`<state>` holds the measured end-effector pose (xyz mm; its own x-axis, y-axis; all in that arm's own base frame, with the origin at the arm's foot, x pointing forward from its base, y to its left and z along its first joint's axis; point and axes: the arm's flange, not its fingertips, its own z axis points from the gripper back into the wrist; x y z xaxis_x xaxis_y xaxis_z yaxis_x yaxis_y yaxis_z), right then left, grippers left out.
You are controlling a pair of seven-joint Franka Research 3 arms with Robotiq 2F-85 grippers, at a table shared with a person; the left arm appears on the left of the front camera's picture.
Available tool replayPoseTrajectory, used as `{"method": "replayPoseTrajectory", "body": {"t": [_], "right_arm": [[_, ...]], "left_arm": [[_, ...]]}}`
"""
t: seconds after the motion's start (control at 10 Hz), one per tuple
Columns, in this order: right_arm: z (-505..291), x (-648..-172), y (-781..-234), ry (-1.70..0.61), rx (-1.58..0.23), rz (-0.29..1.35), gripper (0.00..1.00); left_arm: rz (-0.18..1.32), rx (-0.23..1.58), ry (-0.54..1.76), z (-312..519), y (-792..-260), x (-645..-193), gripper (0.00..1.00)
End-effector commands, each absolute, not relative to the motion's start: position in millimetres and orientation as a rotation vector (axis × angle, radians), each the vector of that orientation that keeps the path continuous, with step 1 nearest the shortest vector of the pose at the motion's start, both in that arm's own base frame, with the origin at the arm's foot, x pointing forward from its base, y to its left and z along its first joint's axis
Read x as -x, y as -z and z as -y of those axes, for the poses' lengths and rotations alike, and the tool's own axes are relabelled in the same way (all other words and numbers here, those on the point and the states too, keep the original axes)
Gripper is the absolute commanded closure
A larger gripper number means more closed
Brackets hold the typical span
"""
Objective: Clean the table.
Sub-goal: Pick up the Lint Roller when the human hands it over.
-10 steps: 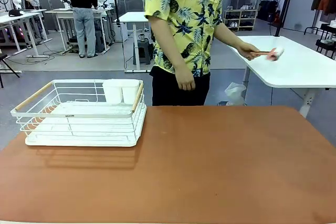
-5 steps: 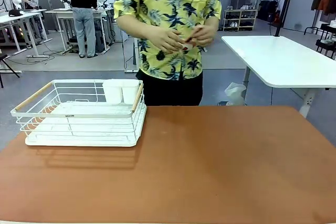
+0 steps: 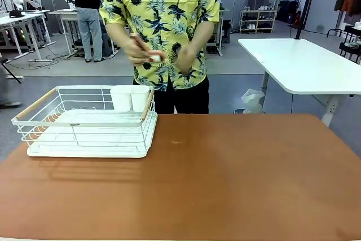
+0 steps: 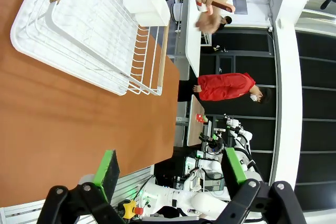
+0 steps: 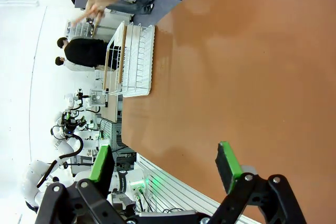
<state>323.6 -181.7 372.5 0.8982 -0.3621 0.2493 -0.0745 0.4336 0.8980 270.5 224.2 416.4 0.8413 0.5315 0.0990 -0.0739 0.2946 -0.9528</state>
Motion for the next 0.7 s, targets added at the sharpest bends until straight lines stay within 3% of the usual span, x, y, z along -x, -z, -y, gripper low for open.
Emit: {"method": "replayPoseTrajectory", "body": {"t": [0.0, 0.6], "right_arm": [[181.4, -322.7, -374.8, 0.190, -1.126, 0.445, 0.00], [181.4, -322.7, -374.8, 0.190, -1.126, 0.445, 0.00]], "left_arm": [[0.447, 1.220, -0.420, -226.2, -416.6, -268.3, 0.00], [0.447, 1.220, -0.420, -226.2, -416.6, -268.3, 0.00]]}}
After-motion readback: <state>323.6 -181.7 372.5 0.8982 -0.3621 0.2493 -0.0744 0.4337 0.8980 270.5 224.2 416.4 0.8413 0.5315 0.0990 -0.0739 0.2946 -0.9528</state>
